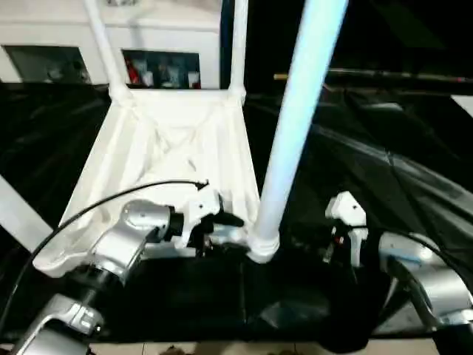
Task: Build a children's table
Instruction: Rotate leg to tighten
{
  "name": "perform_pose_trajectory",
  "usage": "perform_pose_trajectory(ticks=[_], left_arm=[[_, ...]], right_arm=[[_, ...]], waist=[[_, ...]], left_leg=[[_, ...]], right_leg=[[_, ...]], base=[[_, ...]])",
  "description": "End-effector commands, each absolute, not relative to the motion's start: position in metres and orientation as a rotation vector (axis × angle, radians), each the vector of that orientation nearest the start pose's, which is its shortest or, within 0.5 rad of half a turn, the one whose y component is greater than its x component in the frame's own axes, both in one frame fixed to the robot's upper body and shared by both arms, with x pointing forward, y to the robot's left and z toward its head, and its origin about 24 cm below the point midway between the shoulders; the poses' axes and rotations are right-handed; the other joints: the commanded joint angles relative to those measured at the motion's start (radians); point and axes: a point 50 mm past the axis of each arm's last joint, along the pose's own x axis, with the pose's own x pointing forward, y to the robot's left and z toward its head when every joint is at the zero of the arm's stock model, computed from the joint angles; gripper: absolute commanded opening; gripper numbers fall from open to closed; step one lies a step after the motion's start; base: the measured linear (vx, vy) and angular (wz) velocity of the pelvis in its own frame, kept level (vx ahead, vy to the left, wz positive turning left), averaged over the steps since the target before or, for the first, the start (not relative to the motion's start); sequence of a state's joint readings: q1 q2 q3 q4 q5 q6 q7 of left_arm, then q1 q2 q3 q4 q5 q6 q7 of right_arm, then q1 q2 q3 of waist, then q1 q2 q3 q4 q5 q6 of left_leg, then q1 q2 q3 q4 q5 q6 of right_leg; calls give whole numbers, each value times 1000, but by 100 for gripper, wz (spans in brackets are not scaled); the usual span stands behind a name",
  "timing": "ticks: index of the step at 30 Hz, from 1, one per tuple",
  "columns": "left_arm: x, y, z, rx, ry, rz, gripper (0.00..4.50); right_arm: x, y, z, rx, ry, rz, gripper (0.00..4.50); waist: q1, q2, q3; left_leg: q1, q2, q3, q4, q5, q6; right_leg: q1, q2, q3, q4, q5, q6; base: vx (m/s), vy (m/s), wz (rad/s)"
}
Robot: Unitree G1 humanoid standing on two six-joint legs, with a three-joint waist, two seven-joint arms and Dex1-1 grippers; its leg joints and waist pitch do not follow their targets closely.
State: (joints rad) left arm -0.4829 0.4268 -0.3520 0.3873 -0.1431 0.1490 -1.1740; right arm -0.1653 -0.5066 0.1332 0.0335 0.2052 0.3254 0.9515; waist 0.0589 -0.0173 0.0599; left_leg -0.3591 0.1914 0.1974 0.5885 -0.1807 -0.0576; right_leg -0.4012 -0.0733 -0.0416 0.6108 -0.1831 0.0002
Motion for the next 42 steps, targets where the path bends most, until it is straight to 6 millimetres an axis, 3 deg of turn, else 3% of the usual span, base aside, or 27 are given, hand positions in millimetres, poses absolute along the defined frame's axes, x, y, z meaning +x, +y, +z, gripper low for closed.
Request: perform_pose_trajectory(ticks=[1,4,6,9,10,11,16,20,24,28,42], left_arm=[[289,138,42,376,483,-1365,285],[287,140,44,386,460,-1375,264],[287,138,53,352,364,-1382,246],[287,137,59,320,313,-1382,239],[286,137,59,321,312,-1384,215],[283,140,63,330,296,-1397,215],[279,143,66,295,310,-1418,215],[276,146,60,332,362,-1411,255],[278,148,50,384,404,-1392,255],[279,150,46,409,436,-1376,255],[283,153,46,404,468,-1388,135]], right_arm=[[252,-176,55,-205,393,1044,0],[250,-177,57,-214,393,1035,0],[250,-179,59,-216,386,1020,0],[250,-181,60,-214,383,1014,0],[250,-181,60,-215,384,1014,0],[250,-182,61,-216,386,1012,0],[250,-183,61,-219,389,1011,0],[249,-182,61,-224,397,1013,0],[248,-179,60,-222,402,1028,0],[248,-179,60,-226,406,1032,0],[247,-178,59,-239,415,1038,0]], waist=[[6,4,-56],[3,3,-56],[3,1,-56],[5,8,-59],[5,7,-59],[5,3,-59],[7,6,-59],[6,5,-58],[6,4,-57],[6,6,-58],[6,9,-58]], left_leg=[[10,39,-26,-76,-321,-1],[6,38,-29,-78,-318,-2],[10,38,-27,-75,-328,-2],[14,39,-25,-74,-327,-2],[13,40,-25,-75,-323,-2],[11,40,-25,-76,-322,-2],[11,39,-23,-75,-307,-2],[12,38,-23,-75,-310,-1],[12,37,-24,-75,-321,-3],[12,38,-25,-76,-322,-7],[13,37,-28,-76,-337,-8]], right_leg=[[36,-63,41,-94,-393,-162],[38,-64,39,-94,-411,-150],[34,-64,40,-98,-418,-149],[30,-61,40,-94,-389,-162],[32,-60,41,-92,-365,-171],[33,-60,41,-91,-358,-173],[35,-61,42,-84,-321,-188],[35,-60,41,-87,-347,-178],[34,-60,42,-92,-384,-154],[34,-60,41,-92,-373,-159],[32,-62,40,-96,-415,-148]], base=[[0,0,0],[0,0,0],[0,0,0],[0,0,0],[0,0,0],[0,0,0],[0,0,0],[0,0,0],[0,0,0],[0,0,0],[0,0,0]])
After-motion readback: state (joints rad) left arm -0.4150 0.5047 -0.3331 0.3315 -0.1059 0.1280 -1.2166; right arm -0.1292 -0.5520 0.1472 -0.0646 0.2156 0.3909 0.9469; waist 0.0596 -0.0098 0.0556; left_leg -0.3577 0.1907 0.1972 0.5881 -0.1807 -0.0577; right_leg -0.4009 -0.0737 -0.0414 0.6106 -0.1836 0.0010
